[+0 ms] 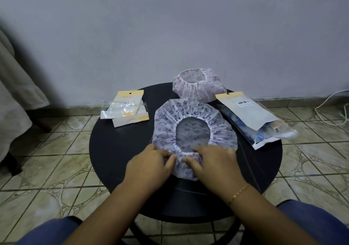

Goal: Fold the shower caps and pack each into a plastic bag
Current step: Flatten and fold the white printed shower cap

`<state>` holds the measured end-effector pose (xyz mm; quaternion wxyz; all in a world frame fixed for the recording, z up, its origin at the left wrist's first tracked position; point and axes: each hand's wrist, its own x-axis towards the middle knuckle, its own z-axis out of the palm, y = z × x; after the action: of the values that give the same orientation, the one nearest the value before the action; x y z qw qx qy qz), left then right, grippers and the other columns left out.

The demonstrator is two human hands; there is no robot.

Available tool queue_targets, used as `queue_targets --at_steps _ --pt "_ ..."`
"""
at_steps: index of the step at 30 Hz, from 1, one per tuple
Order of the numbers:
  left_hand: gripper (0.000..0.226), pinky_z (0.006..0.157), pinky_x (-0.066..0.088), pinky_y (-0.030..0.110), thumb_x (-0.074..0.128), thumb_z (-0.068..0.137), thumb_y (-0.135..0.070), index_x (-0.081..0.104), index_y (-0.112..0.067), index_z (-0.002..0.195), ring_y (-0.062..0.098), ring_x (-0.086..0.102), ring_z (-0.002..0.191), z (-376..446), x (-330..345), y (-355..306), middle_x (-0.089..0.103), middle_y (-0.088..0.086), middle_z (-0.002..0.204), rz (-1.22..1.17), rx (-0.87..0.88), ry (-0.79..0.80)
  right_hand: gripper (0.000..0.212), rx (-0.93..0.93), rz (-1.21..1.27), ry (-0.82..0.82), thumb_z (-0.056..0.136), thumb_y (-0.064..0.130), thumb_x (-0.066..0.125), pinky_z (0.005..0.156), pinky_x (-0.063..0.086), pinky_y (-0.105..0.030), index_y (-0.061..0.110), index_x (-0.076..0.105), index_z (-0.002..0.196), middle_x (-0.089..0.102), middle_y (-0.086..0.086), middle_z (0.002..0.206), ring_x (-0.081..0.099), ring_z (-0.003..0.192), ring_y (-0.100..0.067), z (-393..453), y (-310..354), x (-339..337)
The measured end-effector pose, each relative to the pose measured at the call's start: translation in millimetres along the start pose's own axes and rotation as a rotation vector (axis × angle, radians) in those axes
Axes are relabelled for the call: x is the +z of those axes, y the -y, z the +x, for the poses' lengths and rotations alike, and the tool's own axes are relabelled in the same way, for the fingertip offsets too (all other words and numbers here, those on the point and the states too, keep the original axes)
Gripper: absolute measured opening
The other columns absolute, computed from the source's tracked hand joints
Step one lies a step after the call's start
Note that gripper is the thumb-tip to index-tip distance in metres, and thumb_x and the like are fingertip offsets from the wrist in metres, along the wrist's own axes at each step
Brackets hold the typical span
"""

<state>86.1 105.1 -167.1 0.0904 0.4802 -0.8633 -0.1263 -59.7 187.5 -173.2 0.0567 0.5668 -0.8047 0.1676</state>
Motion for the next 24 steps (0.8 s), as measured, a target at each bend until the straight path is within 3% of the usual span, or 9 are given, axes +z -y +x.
queue_targets --at_steps 3,7,10,13,14,16,19,24 --pt "0.041 0.085 0.047 0.030 0.033 0.093 -0.057 0.048 -0.042 0.129 0.014 0.056 0.111 -6.4 4.3 -11.6 0.055 -0.013 0.124 -0.020 0.065 -0.039 0.061 0.086 -0.065 0.130 0.085 0.072 0.025 0.092 0.025 -0.040 0.028 0.054 0.117 0.056 0.007 0.122 0.042 0.121 -0.017 1.6 -4.6 6.9" --pt "0.038 0.088 0.049 0.029 0.042 0.095 -0.047 0.045 -0.043 0.132 0.005 0.060 0.106 -10.5 6.7 -17.3 0.065 -0.013 0.116 -0.293 0.172 -0.015 0.055 0.149 -0.072 0.126 0.091 0.061 0.028 0.104 0.017 -0.044 0.027 0.046 0.130 0.035 0.003 0.146 0.018 0.139 -0.020 4.1 -12.3 8.5" --pt "0.026 0.083 0.052 0.026 0.053 0.091 -0.041 0.063 -0.038 0.116 -0.004 0.064 0.091 -7.1 9.9 -14.6 0.070 -0.016 0.103 -0.511 0.173 -0.113 0.045 0.130 0.010 0.058 0.093 0.054 0.034 0.100 0.021 -0.037 0.030 0.049 0.128 0.042 0.006 0.139 0.028 0.132 -0.016 4.8 -8.1 5.0" --pt "0.018 0.066 0.052 0.024 0.057 0.089 -0.041 0.071 -0.032 0.097 -0.003 0.061 0.067 1.9 8.4 -9.8 0.069 -0.017 0.080 -0.474 0.217 -0.327 0.048 0.186 0.150 0.096 0.092 0.060 0.032 0.098 0.026 -0.036 0.028 0.054 0.121 0.052 0.005 0.125 0.038 0.121 -0.018 4.1 -3.7 8.6" --pt "0.021 0.064 0.048 0.021 0.056 0.089 -0.042 0.071 -0.030 0.094 -0.001 0.058 0.066 7.2 5.9 -7.8 0.068 -0.016 0.079 -0.420 0.256 -0.404 0.050 0.184 0.142 0.106 0.090 0.062 0.033 0.099 0.027 -0.036 0.028 0.053 0.121 0.051 0.005 0.124 0.037 0.121 -0.019 2.7 -2.8 10.4" --pt "0.033 0.073 0.044 0.023 0.048 0.089 -0.048 0.071 -0.025 0.098 0.002 0.057 0.085 20.3 1.5 -2.8 0.066 -0.013 0.094 -0.269 0.372 -0.490 0.054 0.151 0.099 0.108 0.087 0.064 0.038 0.102 0.026 -0.036 0.027 0.049 0.125 0.046 0.005 0.127 0.033 0.123 -0.018 -1.0 -1.9 15.6" --pt "0.051 0.094 0.032 0.033 0.032 0.093 -0.059 0.055 -0.031 0.128 0.008 0.049 0.121 36.7 1.1 10.1 0.057 -0.013 0.130 -0.099 0.311 -0.225 0.062 0.116 0.115 0.136 0.085 0.065 0.042 0.108 0.022 -0.036 0.027 0.038 0.134 0.035 0.004 0.137 0.024 0.132 -0.017 -3.3 -4.4 18.7" --pt "0.073 0.113 0.012 0.036 0.036 0.085 -0.070 0.016 -0.037 0.148 0.007 0.031 0.137 41.5 3.7 38.7 0.028 -0.011 0.153 0.081 0.118 0.168 0.086 0.106 0.163 0.384 0.080 0.074 0.038 0.118 -0.001 -0.036 0.032 0.009 0.149 -0.002 0.005 0.158 -0.006 0.145 -0.015 2.7 -27.8 11.2"
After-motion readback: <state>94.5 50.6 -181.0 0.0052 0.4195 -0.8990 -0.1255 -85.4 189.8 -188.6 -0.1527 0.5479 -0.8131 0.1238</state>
